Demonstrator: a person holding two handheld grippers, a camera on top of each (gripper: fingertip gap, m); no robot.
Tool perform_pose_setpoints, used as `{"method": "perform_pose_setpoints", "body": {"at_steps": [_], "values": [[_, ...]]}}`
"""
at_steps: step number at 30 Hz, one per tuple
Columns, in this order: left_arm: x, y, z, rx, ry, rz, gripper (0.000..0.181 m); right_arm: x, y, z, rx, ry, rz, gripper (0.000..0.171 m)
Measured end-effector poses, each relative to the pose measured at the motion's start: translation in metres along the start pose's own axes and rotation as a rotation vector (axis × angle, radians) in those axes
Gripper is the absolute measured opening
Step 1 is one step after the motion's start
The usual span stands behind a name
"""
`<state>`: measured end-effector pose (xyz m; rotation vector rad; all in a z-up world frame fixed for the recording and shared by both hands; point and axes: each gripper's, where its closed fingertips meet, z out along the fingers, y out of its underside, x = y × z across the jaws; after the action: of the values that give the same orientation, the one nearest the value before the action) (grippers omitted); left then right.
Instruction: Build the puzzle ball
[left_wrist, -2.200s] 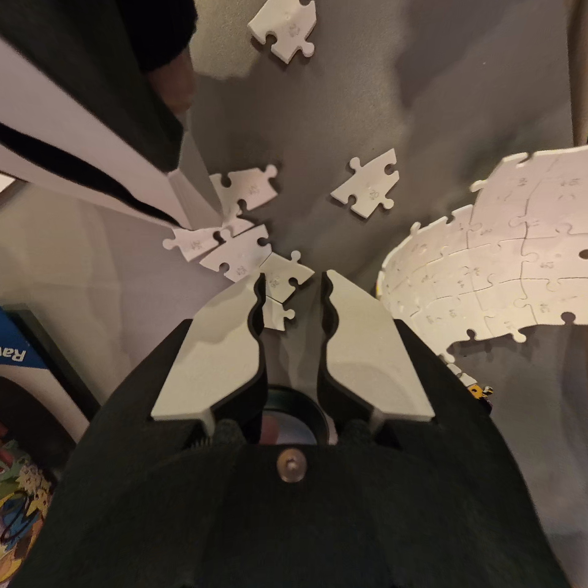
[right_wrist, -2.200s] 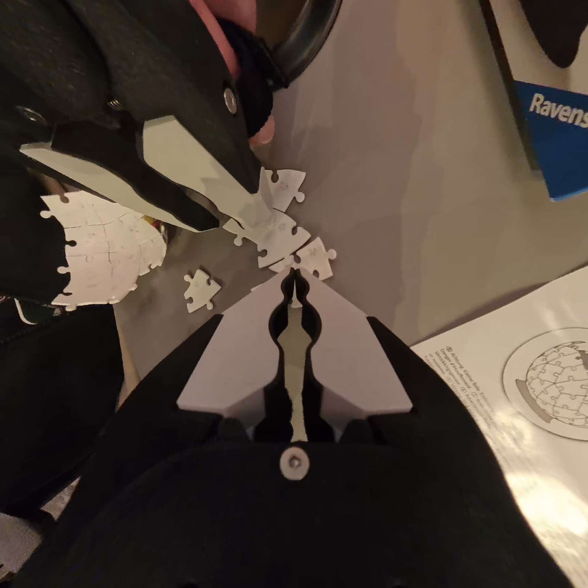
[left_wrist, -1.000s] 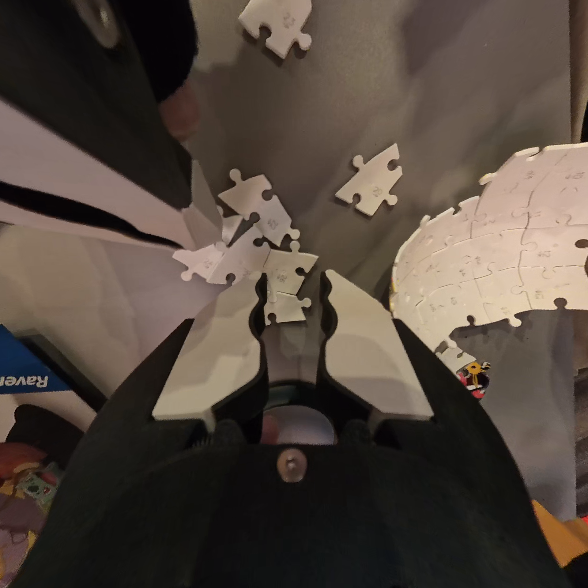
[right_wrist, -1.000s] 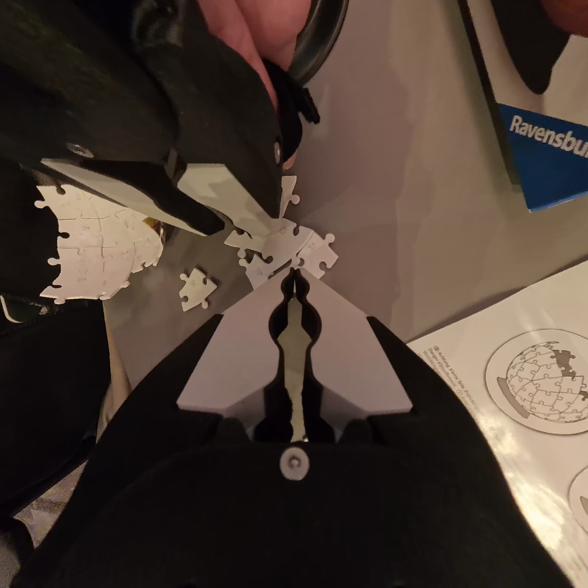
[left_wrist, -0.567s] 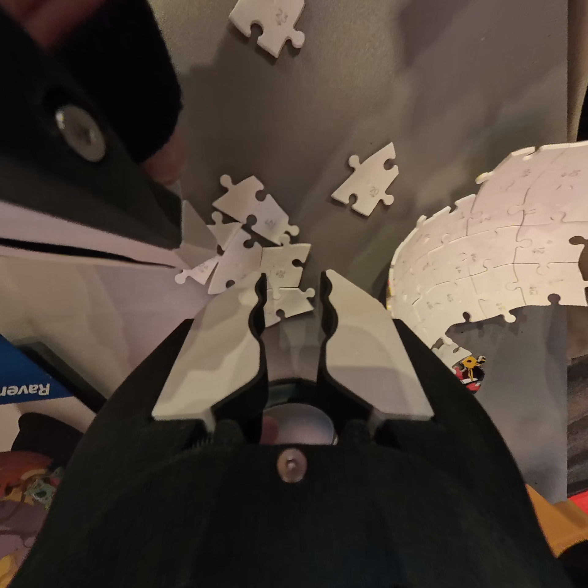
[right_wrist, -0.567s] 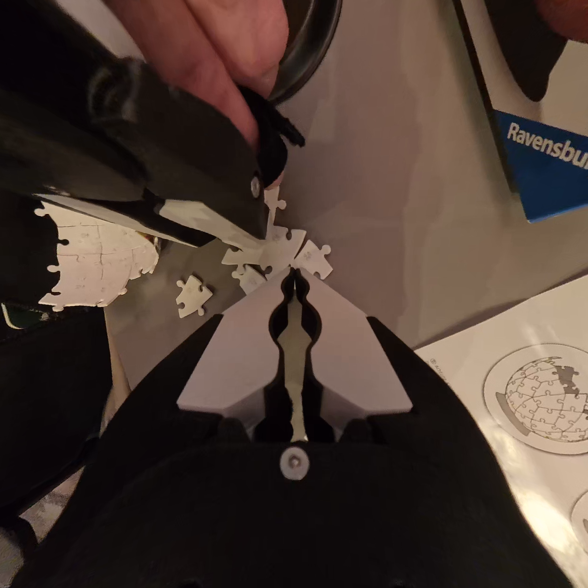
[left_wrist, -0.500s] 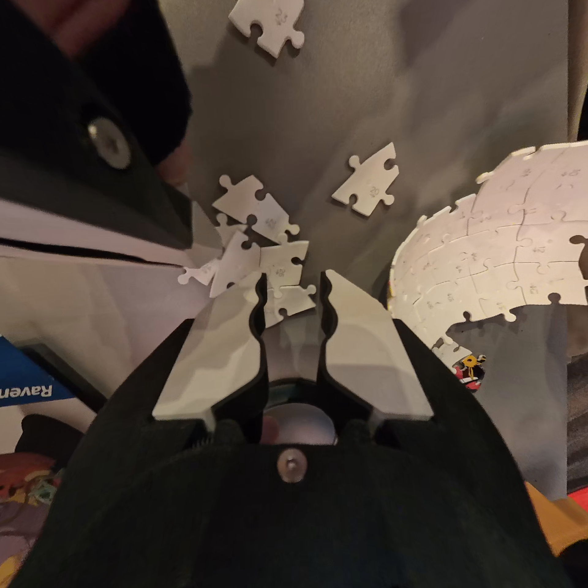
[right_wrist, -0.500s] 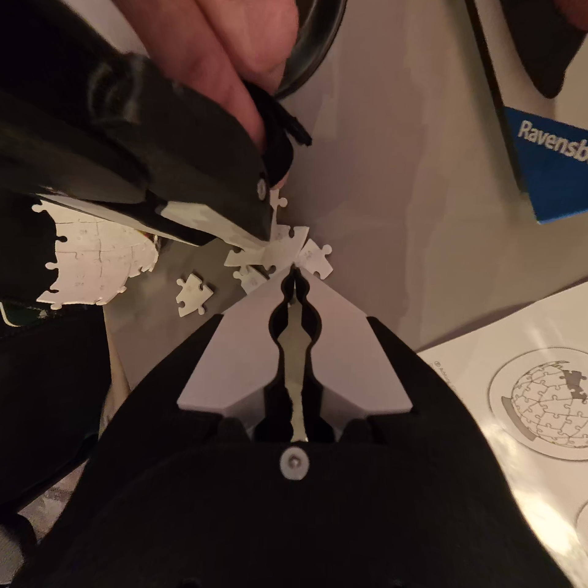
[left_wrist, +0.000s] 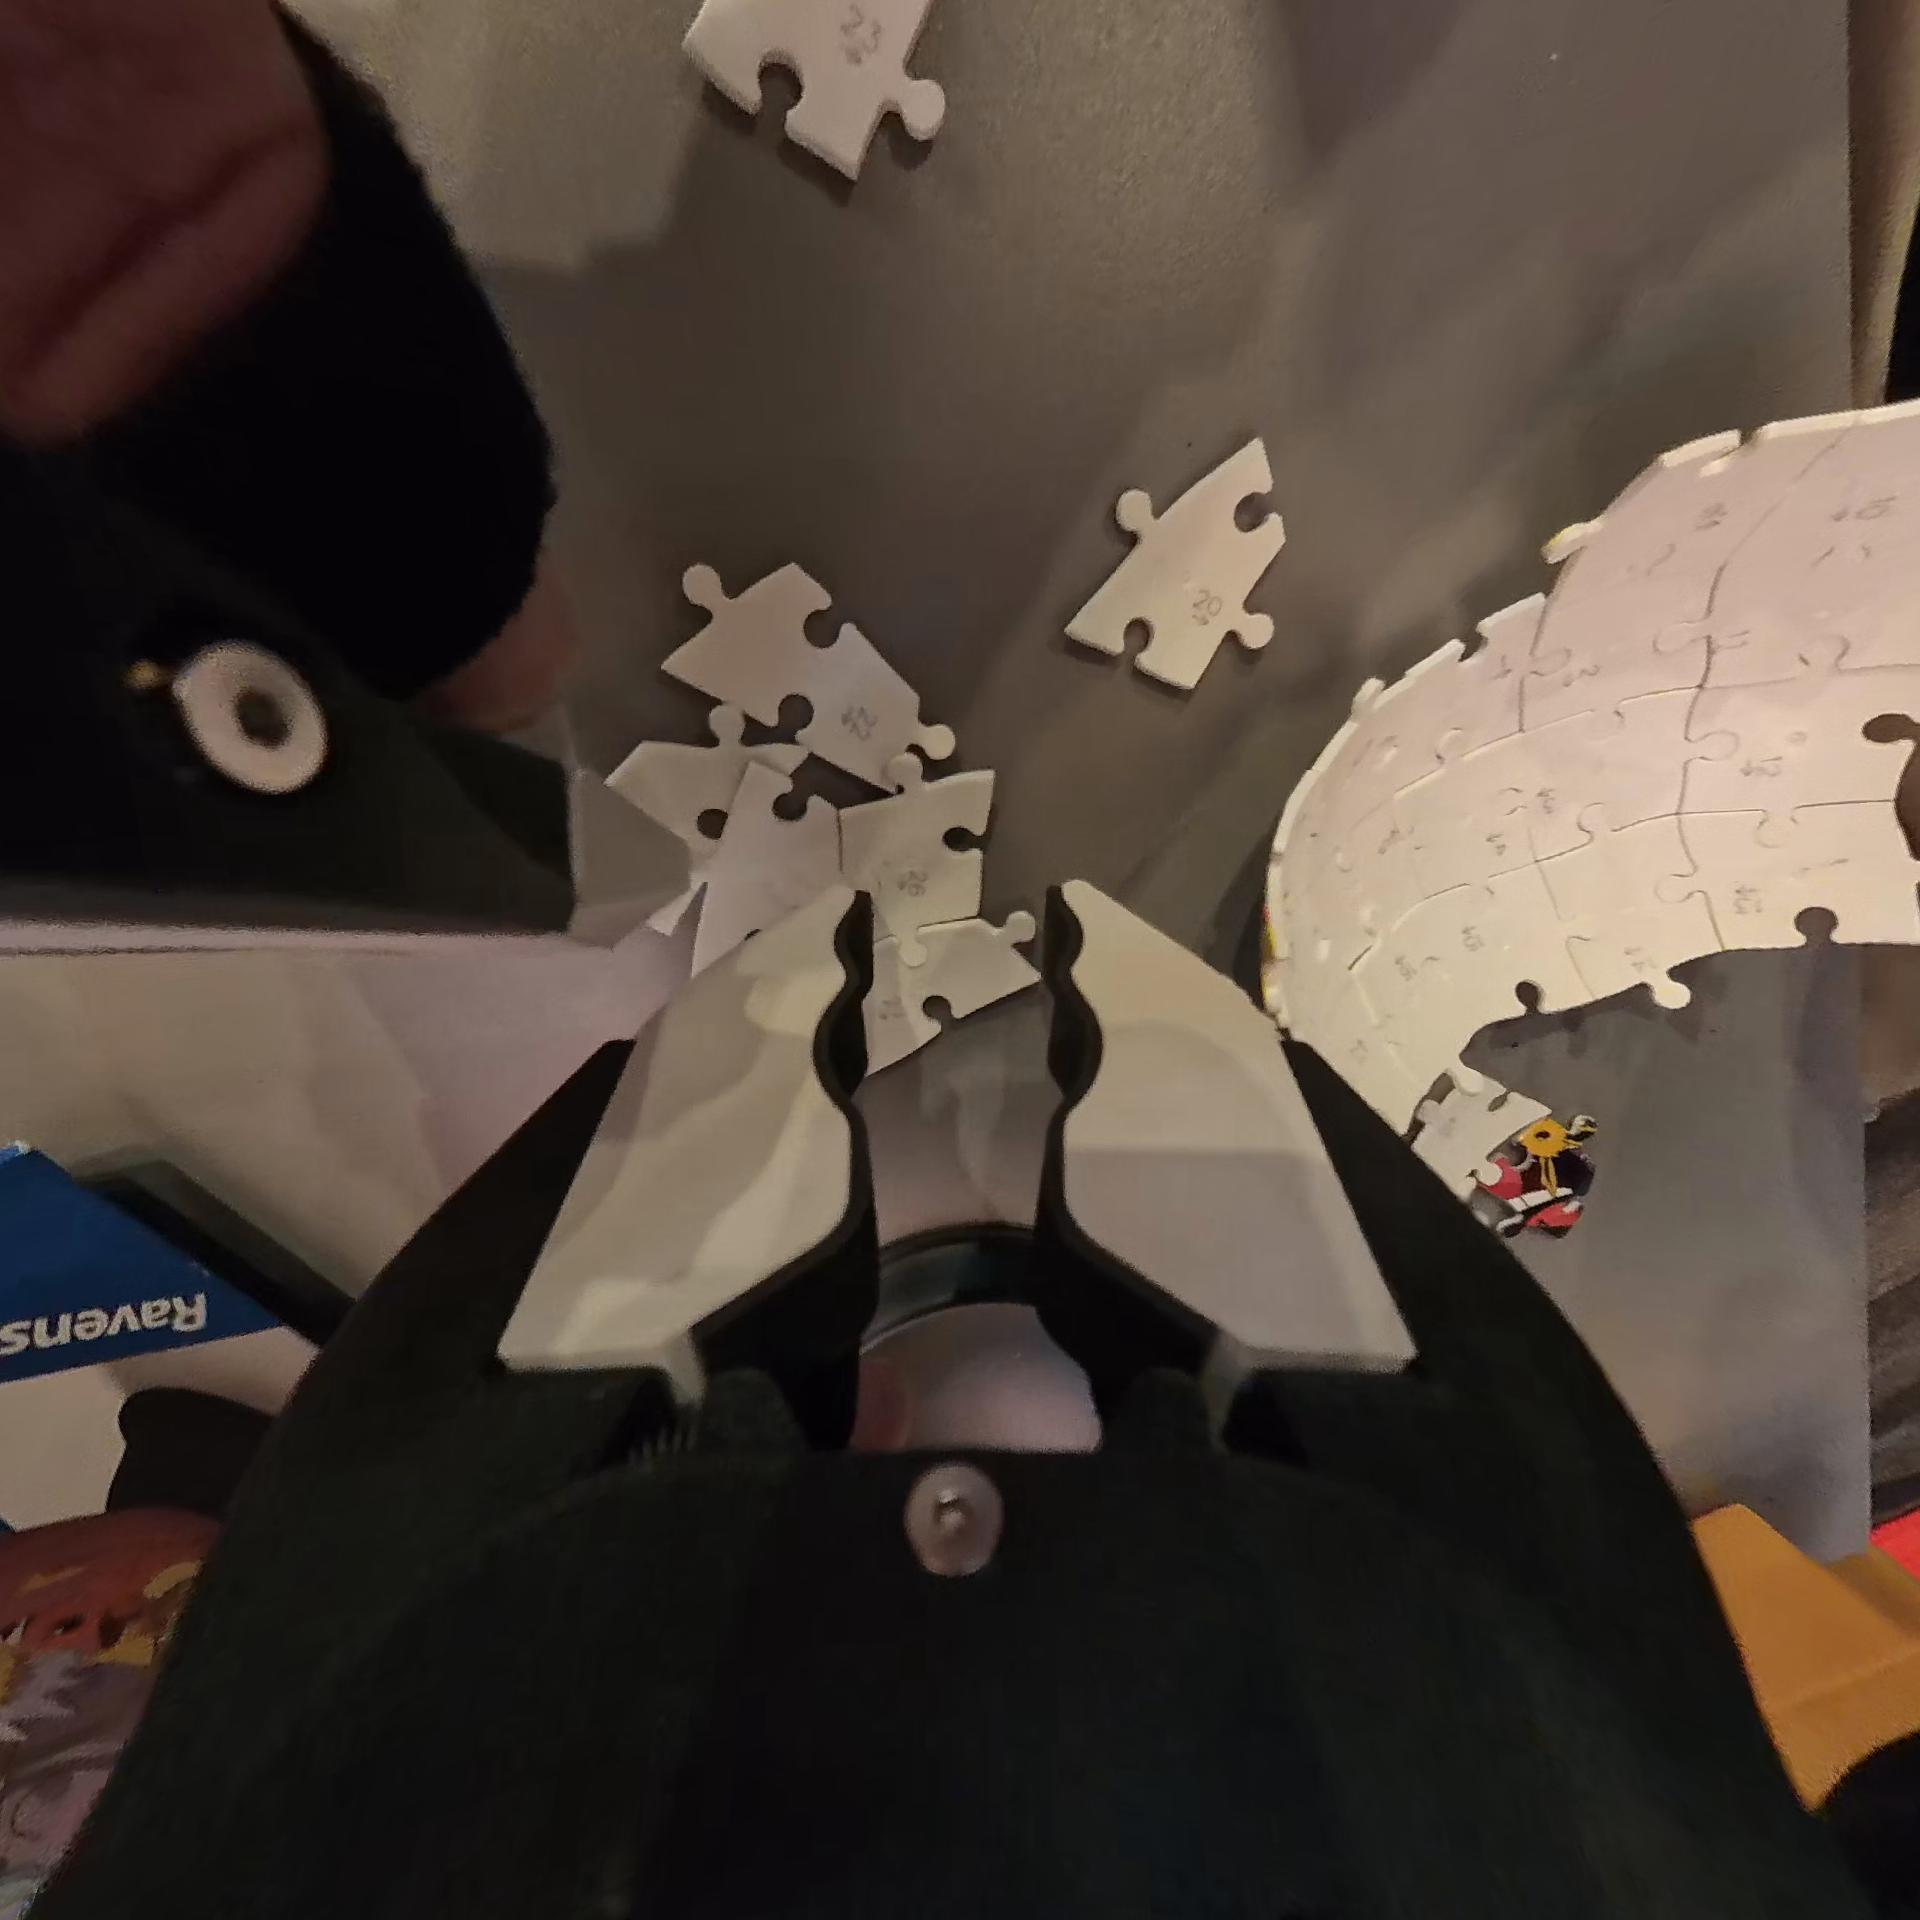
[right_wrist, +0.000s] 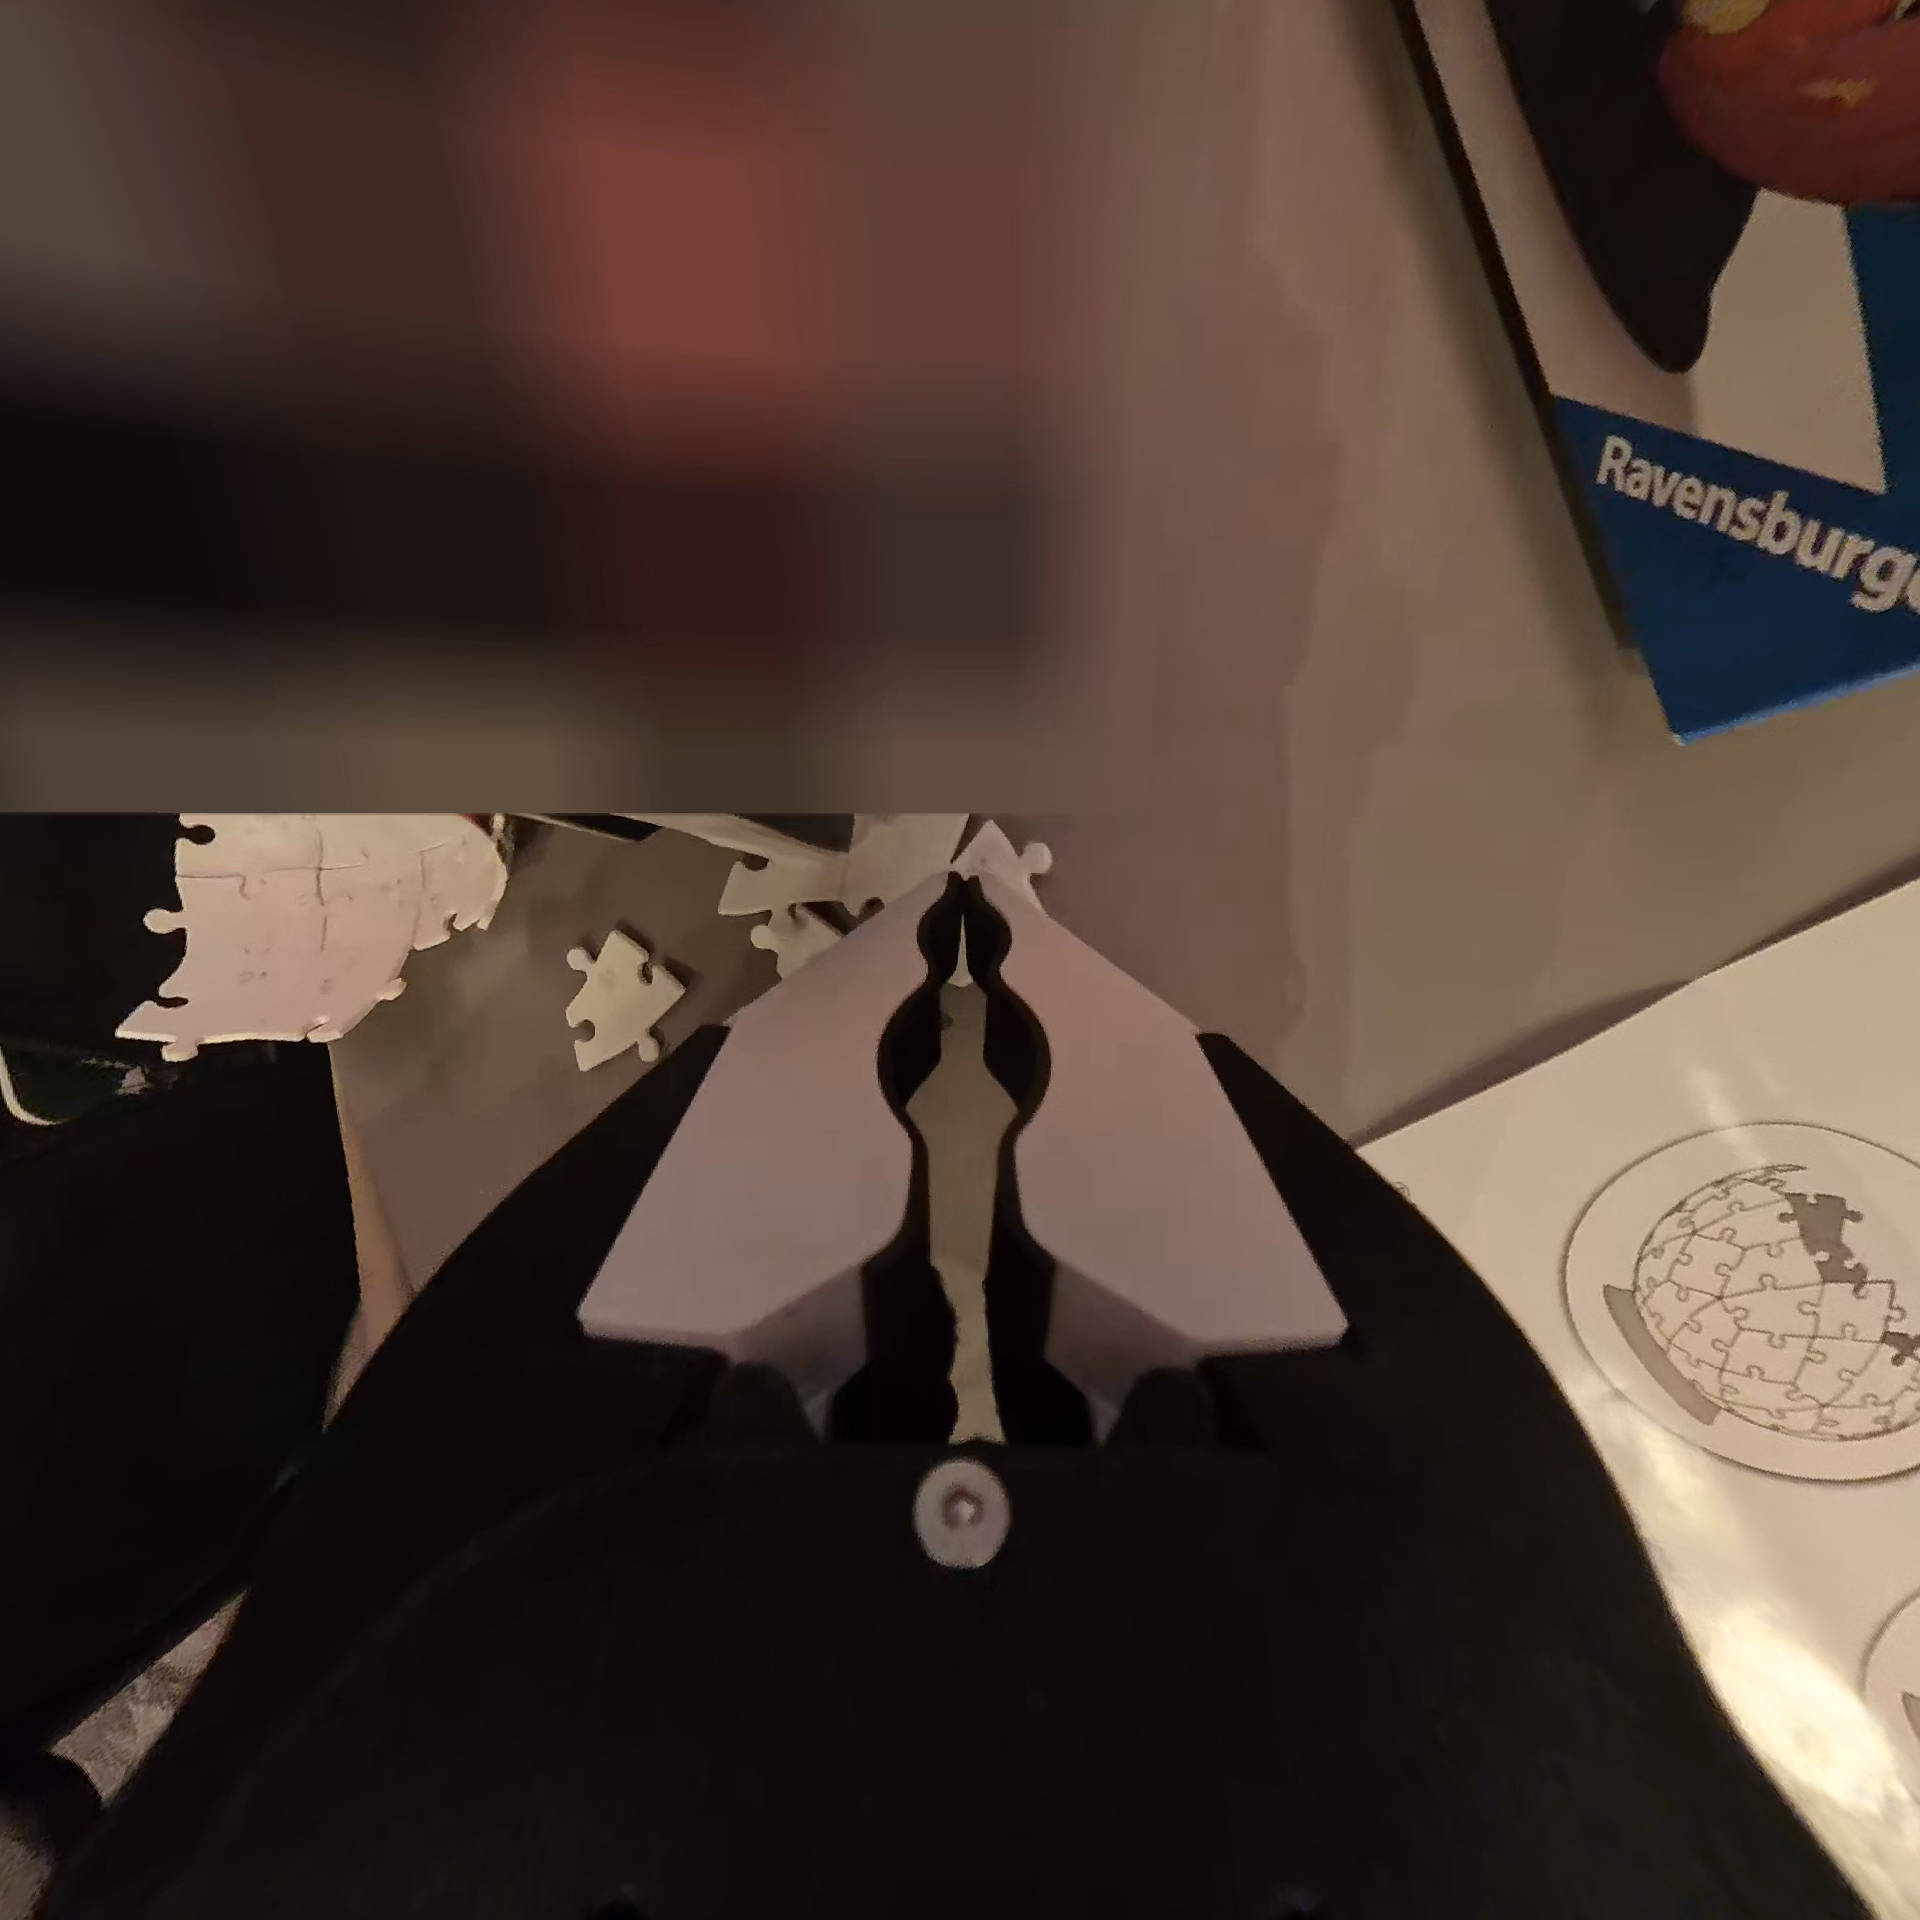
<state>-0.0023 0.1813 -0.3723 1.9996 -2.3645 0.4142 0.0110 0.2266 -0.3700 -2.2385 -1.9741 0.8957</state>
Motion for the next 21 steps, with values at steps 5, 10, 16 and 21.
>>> {"method": "perform_pose_setpoints", "body": {"at_steps": [5, 10, 16, 21], "values": [[-0.001, 0.001, 0.000, -0.011, -0.002, 0.013, 0.031, -0.002, 0.004, 0.000, -0.005, -0.005, 0.007, 0.000], [-0.001, 0.000, 0.000, -0.018, -0.004, 0.021, 0.030, -0.005, 0.008, 0.000, 0.005, -0.012, 0.011, 0.000], [-0.002, -0.001, 0.000, -0.030, -0.013, 0.032, 0.031, -0.007, 0.012, -0.001, 0.024, -0.019, 0.022, 0.000], [-0.003, -0.002, 0.000, -0.053, -0.019, 0.051, 0.031, -0.009, 0.018, -0.002, 0.033, -0.039, 0.051, 0.000]]}}
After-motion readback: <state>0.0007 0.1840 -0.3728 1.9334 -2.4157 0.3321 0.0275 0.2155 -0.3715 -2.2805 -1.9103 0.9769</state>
